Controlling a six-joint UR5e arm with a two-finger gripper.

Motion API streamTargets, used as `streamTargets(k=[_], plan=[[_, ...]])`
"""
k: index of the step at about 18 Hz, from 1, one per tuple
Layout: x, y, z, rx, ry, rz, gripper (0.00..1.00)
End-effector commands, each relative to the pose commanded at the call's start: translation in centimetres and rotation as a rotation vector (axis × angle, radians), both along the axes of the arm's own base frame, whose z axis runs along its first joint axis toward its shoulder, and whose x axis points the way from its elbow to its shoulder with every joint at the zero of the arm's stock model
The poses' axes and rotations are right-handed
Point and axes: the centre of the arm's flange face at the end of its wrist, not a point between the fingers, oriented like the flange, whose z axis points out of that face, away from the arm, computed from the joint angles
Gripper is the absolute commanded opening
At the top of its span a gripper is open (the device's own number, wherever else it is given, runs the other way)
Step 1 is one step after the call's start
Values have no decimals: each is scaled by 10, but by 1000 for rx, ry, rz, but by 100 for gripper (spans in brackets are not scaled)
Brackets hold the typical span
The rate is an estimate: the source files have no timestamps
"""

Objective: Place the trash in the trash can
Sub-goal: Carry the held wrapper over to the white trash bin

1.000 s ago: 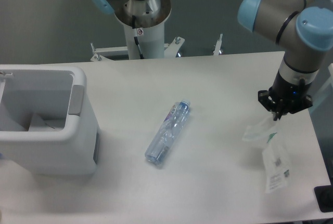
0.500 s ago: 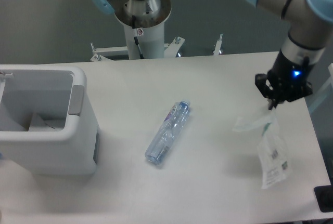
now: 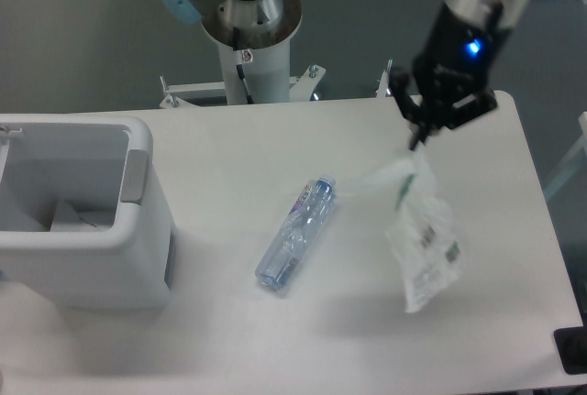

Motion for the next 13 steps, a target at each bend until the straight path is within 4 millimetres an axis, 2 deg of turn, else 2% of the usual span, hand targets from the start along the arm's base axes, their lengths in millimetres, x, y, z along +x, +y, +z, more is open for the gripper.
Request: streamTargets(k=[4,6,8,9,13], plan=[[59,5,36,51,58,-75,0],[84,16,45,67,74,-120,0],[109,32,39,73,89,-187,0],[127,48,32,82,111,-250,0],[164,78,20,115,158,-354,0]])
